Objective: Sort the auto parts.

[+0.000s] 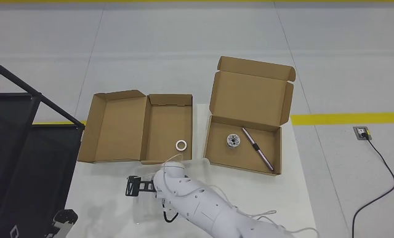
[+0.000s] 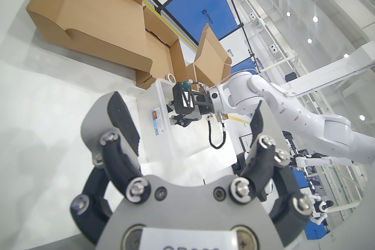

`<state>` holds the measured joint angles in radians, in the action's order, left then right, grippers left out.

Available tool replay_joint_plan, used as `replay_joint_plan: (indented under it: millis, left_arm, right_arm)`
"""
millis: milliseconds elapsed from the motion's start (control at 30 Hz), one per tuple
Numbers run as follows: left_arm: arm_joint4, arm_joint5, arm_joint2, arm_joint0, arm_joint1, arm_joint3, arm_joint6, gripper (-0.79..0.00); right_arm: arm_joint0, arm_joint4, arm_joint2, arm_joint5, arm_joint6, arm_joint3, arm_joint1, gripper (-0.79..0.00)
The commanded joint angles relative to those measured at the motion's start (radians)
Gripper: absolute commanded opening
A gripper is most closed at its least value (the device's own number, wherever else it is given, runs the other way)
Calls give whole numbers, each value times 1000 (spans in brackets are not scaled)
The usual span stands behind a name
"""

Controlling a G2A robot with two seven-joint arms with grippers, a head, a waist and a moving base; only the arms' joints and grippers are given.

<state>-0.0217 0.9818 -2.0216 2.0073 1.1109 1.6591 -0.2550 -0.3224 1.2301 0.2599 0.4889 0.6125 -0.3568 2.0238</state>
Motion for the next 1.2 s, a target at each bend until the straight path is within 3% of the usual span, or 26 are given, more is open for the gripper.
replay_joint_plan:
  millis: [0,67,333,533,700,1167]
  left_arm:
    - [2,1,0,0,1,-1,0,0]
    - [2,3,-1,1,1,-3,-1,0]
    - [10,7,-5,2,3,-6,-7,0]
    - [14,4,-6,0,5,-3,-11,0]
    - [9,-3,-2,-2,6,10,-15,0]
    - [-6,-22,3,-9,11,25,-19,0]
  right_arm:
    - [4,-9,-8,-2,-3,2,0,-723]
    - [8,-20,-16,-4,-4,5,0,-785]
    - [32,-53,-43,45,-62,9,-3,-785]
    - [58,-28,-59,166,-204,6,-12,-785]
    - [60,15,-61,130,-263,15,-16,-785]
    - [43,59,-25,14,-147,-71,-44,-785]
